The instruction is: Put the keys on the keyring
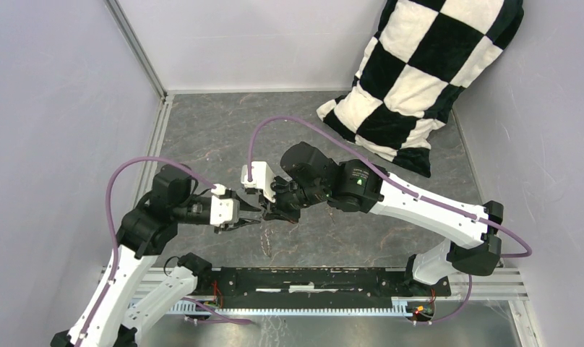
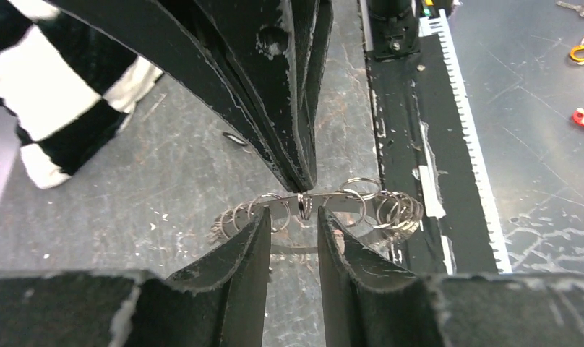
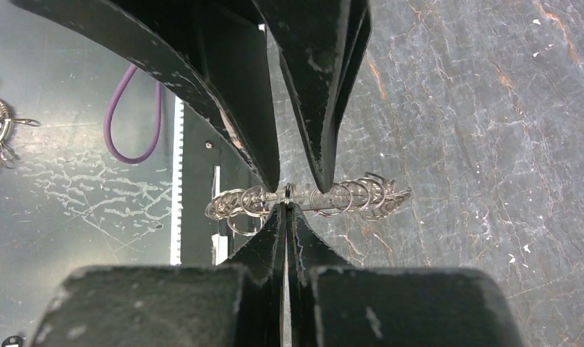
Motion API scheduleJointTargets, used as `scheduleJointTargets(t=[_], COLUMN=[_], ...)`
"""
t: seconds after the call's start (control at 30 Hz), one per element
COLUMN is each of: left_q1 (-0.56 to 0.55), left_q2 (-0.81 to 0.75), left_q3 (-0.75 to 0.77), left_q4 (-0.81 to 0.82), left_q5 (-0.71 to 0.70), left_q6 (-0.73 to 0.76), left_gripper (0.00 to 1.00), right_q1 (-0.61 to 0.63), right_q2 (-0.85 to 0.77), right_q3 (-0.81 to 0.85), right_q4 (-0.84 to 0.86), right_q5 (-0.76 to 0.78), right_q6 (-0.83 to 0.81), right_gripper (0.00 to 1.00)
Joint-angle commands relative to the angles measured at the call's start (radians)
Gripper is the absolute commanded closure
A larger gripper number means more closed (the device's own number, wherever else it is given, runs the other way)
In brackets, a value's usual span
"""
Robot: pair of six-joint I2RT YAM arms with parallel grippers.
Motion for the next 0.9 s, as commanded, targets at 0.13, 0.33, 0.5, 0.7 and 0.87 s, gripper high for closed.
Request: scheduleJointTargets(t=[0.13,0.33,0.5,0.7,0.87], left_q1=[-0.004,-0.003,-0.002,-0.002,-0.003], left_q2=[-0.032,0.055,0.071,0.043,0.029], left_q3=[-0.001,0.041,0.057,0.053,0.057], left_q4=[0.079,-0.150,-0.124,-0.064,-0.064], left_q5=[0.013,0.083,0.080,0.086,0.092], left_q6=[-0.077,0.092,0.090,0.026,0.015], left_gripper=[0.68,0.68,0.71,0.74,0.74], right_q1=[0.004,0.005,0.006,0.006,0.006], right_q2=[-0.007,-0.009,-0.008,-0.008,-0.006], right_q3=[0.049,0.047,0.045,0.043,0.044], right_q4=[0.059,0.064,0.065,0.063,0.067], right_q5=[-0.031,-0.045,-0.051,-0.052,-0.053], right_q6=[-0.013,-0.015,-0.018,-0.021,-0.022], right_gripper=[0.99,0.99,0.99,0.99,0.99])
